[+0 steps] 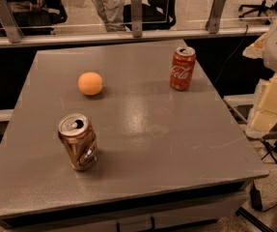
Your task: Move coke can near orange
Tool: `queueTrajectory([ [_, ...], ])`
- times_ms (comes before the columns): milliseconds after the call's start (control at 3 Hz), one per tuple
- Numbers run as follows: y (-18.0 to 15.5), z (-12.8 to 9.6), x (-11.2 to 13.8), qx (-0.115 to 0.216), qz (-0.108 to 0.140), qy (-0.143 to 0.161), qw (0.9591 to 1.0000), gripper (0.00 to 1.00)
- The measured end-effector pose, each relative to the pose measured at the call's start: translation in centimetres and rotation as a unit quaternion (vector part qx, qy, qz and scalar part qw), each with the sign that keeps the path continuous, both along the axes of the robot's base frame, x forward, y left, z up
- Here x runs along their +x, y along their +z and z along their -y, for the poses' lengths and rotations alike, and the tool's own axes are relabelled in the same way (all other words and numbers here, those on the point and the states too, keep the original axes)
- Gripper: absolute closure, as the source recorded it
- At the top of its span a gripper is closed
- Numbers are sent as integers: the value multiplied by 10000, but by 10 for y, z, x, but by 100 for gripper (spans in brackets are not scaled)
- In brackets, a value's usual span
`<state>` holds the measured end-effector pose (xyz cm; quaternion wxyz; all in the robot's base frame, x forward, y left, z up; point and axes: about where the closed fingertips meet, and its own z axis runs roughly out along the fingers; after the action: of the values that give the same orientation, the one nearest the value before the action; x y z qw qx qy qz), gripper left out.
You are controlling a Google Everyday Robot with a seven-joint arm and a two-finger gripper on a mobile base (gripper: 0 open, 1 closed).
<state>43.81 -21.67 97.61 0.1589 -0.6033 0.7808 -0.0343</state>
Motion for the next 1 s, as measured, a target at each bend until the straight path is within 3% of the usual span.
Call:
queueTrajectory([
  [333,0,0,0,1,8,-1,10000,0],
  [1000,-7,-3,46,428,192,-147,9988,0],
])
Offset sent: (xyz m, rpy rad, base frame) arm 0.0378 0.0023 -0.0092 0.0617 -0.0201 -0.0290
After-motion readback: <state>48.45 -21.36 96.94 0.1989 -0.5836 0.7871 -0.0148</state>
